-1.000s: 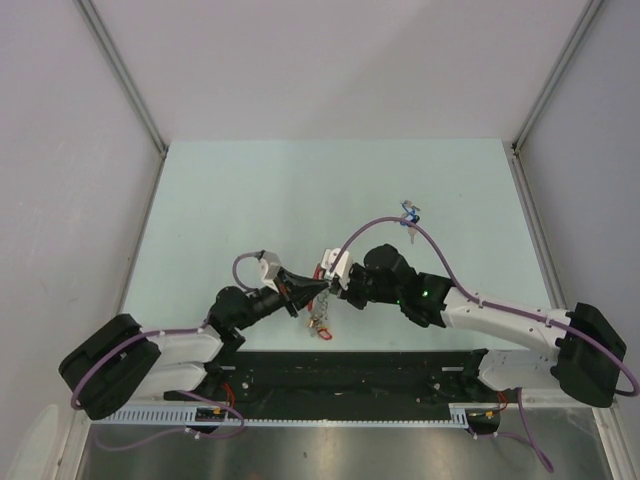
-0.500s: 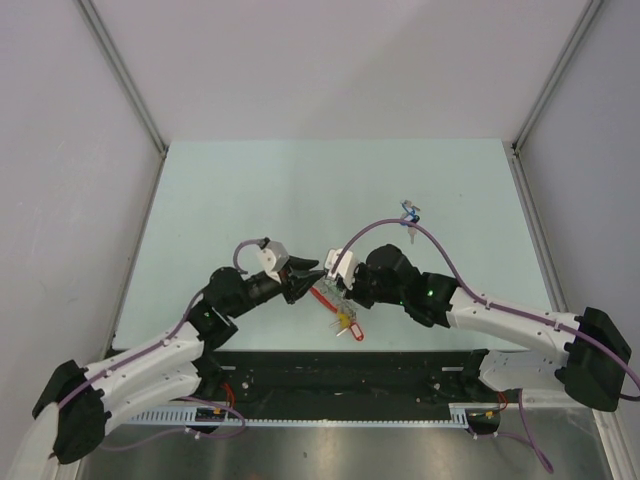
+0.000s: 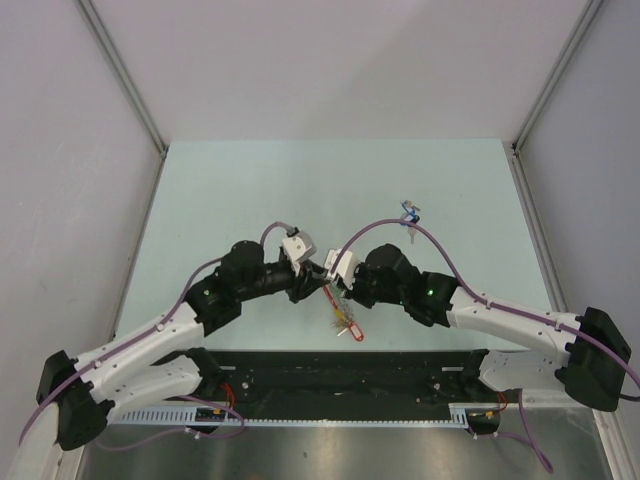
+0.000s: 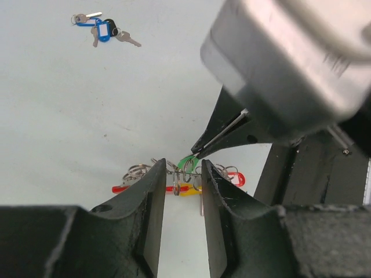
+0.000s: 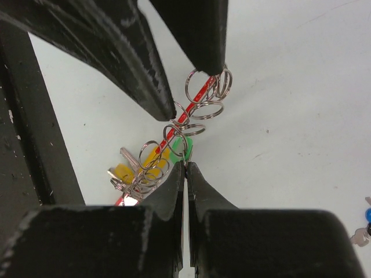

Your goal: Put the keys on the keyring

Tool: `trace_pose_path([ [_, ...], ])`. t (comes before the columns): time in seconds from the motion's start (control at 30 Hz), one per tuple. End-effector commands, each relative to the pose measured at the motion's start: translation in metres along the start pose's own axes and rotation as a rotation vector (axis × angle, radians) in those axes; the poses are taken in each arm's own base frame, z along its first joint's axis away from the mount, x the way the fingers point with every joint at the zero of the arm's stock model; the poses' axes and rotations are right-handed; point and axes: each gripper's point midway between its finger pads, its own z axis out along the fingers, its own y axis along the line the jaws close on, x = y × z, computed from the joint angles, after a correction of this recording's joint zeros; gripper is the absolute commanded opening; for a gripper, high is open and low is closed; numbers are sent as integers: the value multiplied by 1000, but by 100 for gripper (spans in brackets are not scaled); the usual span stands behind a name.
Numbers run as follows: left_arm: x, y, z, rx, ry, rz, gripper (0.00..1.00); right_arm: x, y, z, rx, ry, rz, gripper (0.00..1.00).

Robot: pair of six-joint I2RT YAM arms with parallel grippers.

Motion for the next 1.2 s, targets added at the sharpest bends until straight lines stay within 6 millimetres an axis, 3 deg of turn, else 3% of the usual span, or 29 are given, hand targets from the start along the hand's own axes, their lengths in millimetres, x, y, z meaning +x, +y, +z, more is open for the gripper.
trace_pose_path([
  [0.0, 6, -2, -8, 29, 153, 64, 35, -30, -8, -5, 22, -76, -21, 0],
  [0.27, 2, -24, -2, 91, 130, -186, 28, -33, -7, -7, -1, -94, 1, 0],
  [0.5, 6, -29, 1, 85, 152, -319, 28, -31, -5, -4, -23, -91, 17, 0],
  [0.77, 22, -18, 8, 9, 243, -362, 30, -33, -4, -4, -37, -101, 25, 0],
  [1.17, 22, -5, 20, -41, 214, -353, 34, -34, 0, -4, -55, -106, 29, 0],
])
